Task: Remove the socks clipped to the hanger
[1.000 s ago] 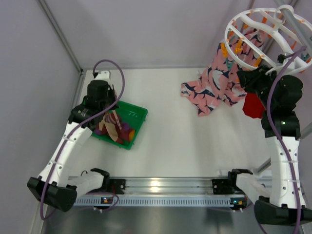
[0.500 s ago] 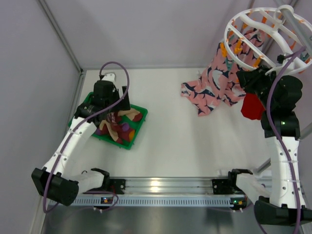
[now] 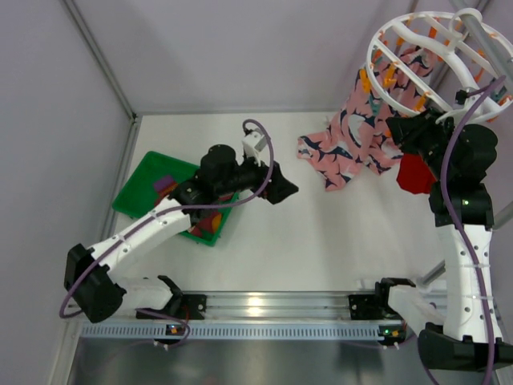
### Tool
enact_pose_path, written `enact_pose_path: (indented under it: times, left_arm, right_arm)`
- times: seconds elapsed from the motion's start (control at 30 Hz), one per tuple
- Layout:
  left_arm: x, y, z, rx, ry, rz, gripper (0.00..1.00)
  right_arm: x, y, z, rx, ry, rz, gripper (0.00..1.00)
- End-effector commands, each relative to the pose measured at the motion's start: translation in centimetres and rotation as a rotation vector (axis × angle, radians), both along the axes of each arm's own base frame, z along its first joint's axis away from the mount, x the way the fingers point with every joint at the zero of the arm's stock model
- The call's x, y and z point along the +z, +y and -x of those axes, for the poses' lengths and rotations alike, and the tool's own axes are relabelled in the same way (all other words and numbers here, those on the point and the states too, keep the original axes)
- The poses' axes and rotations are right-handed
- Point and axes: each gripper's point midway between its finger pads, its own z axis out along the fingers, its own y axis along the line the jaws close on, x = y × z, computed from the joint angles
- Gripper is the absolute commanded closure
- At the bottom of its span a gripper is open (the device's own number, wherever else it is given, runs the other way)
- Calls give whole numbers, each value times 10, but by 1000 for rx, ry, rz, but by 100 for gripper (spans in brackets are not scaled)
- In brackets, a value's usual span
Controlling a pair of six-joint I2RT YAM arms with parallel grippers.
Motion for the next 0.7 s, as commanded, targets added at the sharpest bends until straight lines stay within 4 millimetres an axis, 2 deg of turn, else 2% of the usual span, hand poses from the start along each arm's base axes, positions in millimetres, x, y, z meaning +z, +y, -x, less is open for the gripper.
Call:
enact_pose_path:
  times: [0.0,0.03,0.1,0.2,0.27,0.3,0.33,0.4,0.53,0.6,0.63,0.67]
  left_arm:
    - [50,-43,10,-141,-156,196,2]
    - [39,-54,7,-158,-135,182,2]
    - [40,-73,15,-212,-135,189,2]
    - [30,-105,16,-259,-135,182,2]
    - [27,-119,22,-289,-138,188,2]
    - [30,-126,22,-296,-146,197,2]
    - [25,-134,19,-299,-149,202,2]
    - [28,-145,22,-321,-168,221,2]
    - [18,-167,20,-372,-207,245,2]
    - [25,-175,21,-410,-252,272,2]
    - [15,-181,20,-427,-249,266,2]
    - [15,-185,21,-453,-259,274,2]
  right_arm:
    - [2,19,10,100,21,-20,100]
    - [2,20,11,103,24,-20,100]
    - [2,21,12,109,31,-18,100]
    - [3,22,14,117,36,-17,100]
    - [6,23,15,125,30,-19,100]
    - [6,24,16,129,33,-21,100]
    - [8,25,17,132,29,-22,100]
    - [9,26,17,140,32,-25,100]
    - [15,30,19,162,24,-39,100]
    - [16,33,19,179,24,-47,100]
    - [17,34,20,184,22,-51,100]
    - [18,35,21,191,20,-54,100]
